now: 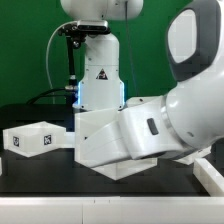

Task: Assemble drawer

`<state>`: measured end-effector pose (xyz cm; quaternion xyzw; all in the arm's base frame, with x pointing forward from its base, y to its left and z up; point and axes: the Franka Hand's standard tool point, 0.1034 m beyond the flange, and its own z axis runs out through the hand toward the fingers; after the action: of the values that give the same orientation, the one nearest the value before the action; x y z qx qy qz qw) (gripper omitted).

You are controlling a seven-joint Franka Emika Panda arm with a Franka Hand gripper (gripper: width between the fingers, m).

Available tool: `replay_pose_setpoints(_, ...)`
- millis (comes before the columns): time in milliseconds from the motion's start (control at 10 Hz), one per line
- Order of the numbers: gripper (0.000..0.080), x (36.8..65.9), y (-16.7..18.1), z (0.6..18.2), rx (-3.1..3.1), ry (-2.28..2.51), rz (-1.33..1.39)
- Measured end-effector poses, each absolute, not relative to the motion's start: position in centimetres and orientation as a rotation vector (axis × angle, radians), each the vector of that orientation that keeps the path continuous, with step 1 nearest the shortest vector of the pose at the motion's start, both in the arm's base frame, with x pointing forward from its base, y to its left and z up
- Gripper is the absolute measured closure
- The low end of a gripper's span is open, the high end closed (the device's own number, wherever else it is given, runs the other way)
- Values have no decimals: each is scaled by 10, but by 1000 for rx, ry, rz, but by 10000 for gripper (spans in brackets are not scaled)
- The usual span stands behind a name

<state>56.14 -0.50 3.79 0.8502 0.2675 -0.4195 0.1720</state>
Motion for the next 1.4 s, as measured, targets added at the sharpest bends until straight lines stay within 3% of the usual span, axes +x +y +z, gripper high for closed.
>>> replay_pose_setpoints(400,151,546,-5,36,2391,749,-1225)
replay_pose_setpoints(1000,178,547,-4,32,2392,762,-1216)
replay_pose_setpoints(1100,366,547,-4,32,2392,762,-1216)
replay_pose_setpoints(1200,366,547,-4,32,2392,762,-1216)
replay_pose_setpoints(1400,718,547,-4,31,2392,762,-1217)
